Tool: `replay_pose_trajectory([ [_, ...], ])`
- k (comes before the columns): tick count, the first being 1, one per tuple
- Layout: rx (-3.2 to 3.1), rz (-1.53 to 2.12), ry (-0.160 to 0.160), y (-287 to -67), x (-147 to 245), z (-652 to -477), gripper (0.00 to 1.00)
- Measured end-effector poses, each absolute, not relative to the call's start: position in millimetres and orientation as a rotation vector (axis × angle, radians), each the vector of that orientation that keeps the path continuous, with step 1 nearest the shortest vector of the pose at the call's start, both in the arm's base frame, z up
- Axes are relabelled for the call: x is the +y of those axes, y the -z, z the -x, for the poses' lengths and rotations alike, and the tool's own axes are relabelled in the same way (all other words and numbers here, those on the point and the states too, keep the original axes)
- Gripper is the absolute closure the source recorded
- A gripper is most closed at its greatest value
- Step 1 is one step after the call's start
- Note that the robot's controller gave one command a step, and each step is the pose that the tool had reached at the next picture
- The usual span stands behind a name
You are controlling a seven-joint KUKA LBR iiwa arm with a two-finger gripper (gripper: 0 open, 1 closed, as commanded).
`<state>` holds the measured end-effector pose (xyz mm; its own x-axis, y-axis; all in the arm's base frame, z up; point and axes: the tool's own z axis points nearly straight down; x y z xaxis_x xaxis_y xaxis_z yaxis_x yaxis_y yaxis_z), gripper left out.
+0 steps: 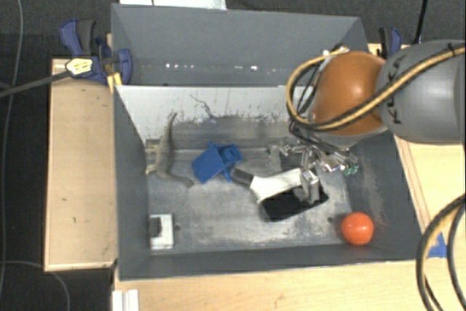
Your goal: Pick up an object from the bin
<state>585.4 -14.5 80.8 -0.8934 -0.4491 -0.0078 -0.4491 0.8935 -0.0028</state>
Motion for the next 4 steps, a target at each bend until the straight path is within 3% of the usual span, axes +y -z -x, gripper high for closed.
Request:
replay_pose_trajectory([
  [1,3.036,0.834,0.009,-59,-17,-580.0,1.00],
  [4,3.026,0.848,0.007,-75,-16,-579.6,1.00],
])
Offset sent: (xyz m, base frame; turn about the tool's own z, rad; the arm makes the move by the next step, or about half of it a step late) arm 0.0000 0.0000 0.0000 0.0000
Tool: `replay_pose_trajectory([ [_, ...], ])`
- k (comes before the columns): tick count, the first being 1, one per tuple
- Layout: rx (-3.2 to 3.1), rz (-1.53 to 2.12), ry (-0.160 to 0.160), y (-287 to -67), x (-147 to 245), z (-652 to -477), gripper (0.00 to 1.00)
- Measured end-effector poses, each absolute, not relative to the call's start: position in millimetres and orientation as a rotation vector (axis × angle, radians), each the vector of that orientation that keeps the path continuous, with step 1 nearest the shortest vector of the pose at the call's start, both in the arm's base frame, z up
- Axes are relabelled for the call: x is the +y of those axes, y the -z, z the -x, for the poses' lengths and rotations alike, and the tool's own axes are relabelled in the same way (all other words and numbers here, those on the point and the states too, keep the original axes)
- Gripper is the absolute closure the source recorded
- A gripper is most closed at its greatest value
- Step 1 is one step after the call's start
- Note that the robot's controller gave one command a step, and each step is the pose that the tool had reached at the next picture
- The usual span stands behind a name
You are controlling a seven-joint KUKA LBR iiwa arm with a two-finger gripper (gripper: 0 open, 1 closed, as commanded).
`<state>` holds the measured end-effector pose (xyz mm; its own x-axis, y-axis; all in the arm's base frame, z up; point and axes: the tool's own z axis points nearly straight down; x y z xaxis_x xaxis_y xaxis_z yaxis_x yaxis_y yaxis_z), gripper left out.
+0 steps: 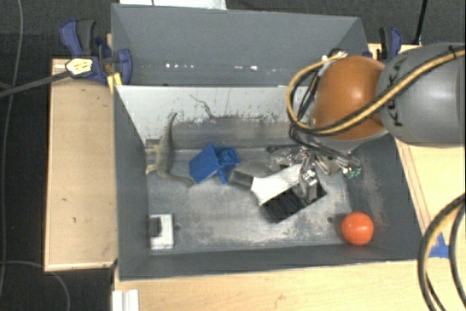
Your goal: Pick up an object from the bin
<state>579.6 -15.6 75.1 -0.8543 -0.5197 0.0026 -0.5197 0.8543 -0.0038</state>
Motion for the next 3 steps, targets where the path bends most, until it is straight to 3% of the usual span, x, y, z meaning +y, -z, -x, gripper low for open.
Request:
replay_pose_trajectory([
  [3,-3.029,-0.848,-0.007,-97,-15,-580.4,1.00],
])
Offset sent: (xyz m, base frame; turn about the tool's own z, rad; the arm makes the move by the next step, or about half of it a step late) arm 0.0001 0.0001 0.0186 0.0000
